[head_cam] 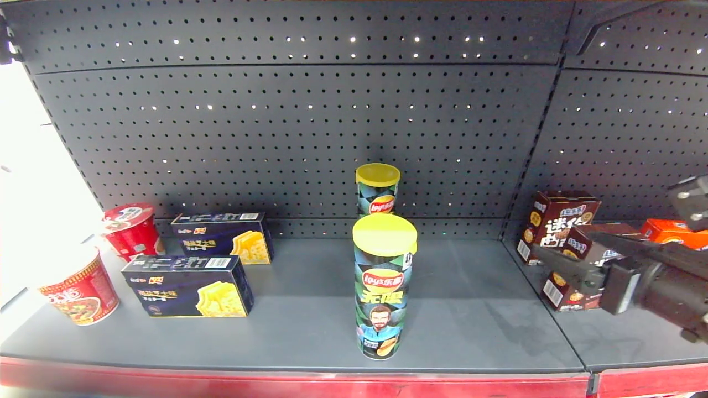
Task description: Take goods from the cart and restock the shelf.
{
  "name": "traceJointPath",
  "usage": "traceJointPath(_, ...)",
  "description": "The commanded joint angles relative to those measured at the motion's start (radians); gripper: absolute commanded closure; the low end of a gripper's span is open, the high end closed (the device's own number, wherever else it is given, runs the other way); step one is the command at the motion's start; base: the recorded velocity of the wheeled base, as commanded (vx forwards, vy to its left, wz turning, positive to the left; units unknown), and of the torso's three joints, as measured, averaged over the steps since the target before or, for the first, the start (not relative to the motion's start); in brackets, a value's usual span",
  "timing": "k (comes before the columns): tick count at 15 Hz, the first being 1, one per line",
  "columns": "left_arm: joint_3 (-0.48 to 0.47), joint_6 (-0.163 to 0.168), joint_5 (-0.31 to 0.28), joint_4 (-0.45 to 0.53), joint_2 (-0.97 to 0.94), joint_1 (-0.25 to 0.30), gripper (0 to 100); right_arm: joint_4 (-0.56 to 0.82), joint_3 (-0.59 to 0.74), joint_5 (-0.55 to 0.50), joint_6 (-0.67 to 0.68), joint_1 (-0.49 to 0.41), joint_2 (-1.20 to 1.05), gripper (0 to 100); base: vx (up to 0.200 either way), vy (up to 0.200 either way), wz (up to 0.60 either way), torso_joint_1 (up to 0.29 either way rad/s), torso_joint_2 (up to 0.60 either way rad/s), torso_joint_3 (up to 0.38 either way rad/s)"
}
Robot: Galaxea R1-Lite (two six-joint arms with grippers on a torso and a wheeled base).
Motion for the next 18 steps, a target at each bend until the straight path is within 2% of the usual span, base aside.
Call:
traceJointPath(1,0.0,0.01,-0.001,0.002,0.0,0.0,0,0.035,0.05,0.012,-0.011,-0.143,-0.245,0,0.0,0.0,0.0,0.0,0.0,0.0)
traceJointPath(2,0.0,0.014,0.001,0.002,0.0,0.001,0,0.035,0.081,0.013,-0.011,-0.181,-0.296,0,0.0,0.0,0.0,0.0,0.0,0.0)
traceJointPath(4,0.002,0.051,-0.001,0.002,0.0,0.001,0,0.04,0.167,0.013,-0.01,-0.258,-0.42,0,0.0,0.0,0.0,0.0,0.0,0.0)
traceJointPath(7,0.002,0.053,-0.007,0.003,0.0,0.001,0,0.104,0.273,0.009,-0.01,-0.385,-0.598,0,0.0,0.0,0.0,0.0,0.0,0.0)
traceJointPath(8,0.002,0.054,-0.005,0.003,0.0,0.001,0,0.212,0.293,0.001,-0.01,-0.407,-0.711,0,0.0,0.0,0.0,0.0,0.0,0.0)
traceJointPath(10,0.002,0.056,-0.005,0.003,0.0,0.001,0,0.405,0.285,-0.036,-0.013,-0.426,-0.879,0,0.0,0.0,0.0,0.0,0.0,0.0)
traceJointPath(12,0.002,0.056,-0.007,0.003,0.0,0.001,0,0.518,0.279,-0.076,-0.031,-0.449,-0.995,0,0.0,0.0,0.0,0.0,0.0,0.0)
traceJointPath(14,0.002,0.056,-0.007,0.003,0.0,0.001,0,0.548,0.291,-0.09,-0.044,-0.462,-1.058,0,0.0,0.0,0.0,0.0,0.0,0.0)
traceJointPath(15,0.002,0.056,-0.007,0.003,0.0,0.001,0,0.627,0.331,-0.08,-0.062,-0.468,-1.173,0,0.0,0.0,0.0,0.0,0.0,0.0)
traceJointPath(18,0.002,0.056,-0.005,0.003,0.0,0.001,0,0.658,0.368,-0.08,-0.071,-0.448,-1.191,0,0.0,0.0,0.0,0.0,0.0,0.0)
